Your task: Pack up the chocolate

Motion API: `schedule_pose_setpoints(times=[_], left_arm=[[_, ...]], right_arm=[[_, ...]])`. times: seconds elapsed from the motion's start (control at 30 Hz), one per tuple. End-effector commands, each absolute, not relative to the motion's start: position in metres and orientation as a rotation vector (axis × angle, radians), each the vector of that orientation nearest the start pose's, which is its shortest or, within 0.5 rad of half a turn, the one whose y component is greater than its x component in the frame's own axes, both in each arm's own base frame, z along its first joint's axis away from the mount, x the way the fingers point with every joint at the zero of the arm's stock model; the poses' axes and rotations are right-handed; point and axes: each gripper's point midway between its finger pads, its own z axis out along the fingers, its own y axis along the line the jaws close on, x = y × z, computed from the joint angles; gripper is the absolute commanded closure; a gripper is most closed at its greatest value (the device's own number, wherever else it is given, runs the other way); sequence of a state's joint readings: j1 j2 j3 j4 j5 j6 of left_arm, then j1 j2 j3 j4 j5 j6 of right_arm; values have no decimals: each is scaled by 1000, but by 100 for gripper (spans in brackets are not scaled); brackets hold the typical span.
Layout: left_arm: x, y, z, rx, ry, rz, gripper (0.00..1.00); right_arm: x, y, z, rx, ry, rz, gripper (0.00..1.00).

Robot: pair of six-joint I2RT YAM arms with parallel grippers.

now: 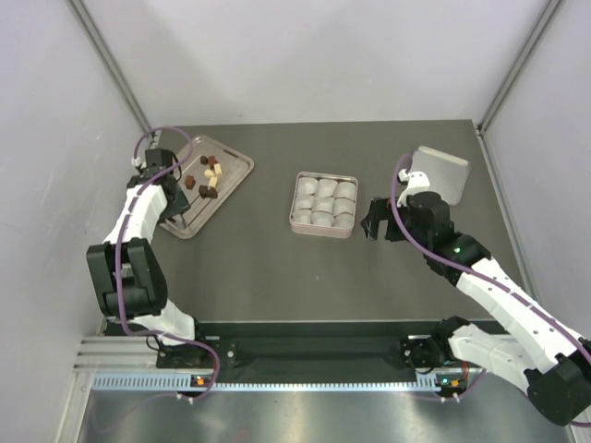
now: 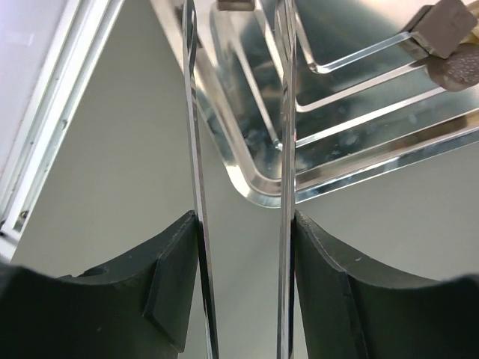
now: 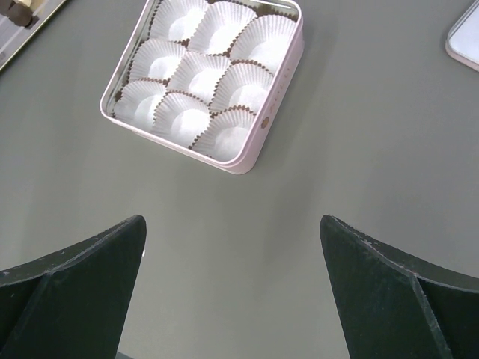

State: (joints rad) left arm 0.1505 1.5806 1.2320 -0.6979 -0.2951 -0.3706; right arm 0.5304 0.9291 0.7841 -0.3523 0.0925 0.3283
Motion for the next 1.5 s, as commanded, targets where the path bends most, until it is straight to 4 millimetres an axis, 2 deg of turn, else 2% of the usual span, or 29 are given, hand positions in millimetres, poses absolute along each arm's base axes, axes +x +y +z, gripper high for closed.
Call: schedule_pose_setpoints(times=[0.0,0.43,0.63,0.83,1.1,1.27,1.37,1.47], left_arm=[[366,93,116,-746,2427,283,45],[369,110,109,-780,2431,321,46],[371,105,99,-780,2468,266,48],[374,98,100,-789,2472,174,53],[373,95,121,-798,2470,147,58],[374,79,142,-754,2455,30,60],[368,73,147,-738,2468,-4,61],[359,77,154,-737,2466,46,62]], right_arm=[[278,161,215,-165,2012,433,0],[280,159,216,-160,2007,413,0],[280,159,215,-160,2007,411,0],[280,158,212,-157,2011,407,0],[280,157,212,-150,2014,402,0],[278,157,213,-144,2018,407,0],[279,158,214,-139,2017,418,0],[279,159,215,-139,2020,424,0]])
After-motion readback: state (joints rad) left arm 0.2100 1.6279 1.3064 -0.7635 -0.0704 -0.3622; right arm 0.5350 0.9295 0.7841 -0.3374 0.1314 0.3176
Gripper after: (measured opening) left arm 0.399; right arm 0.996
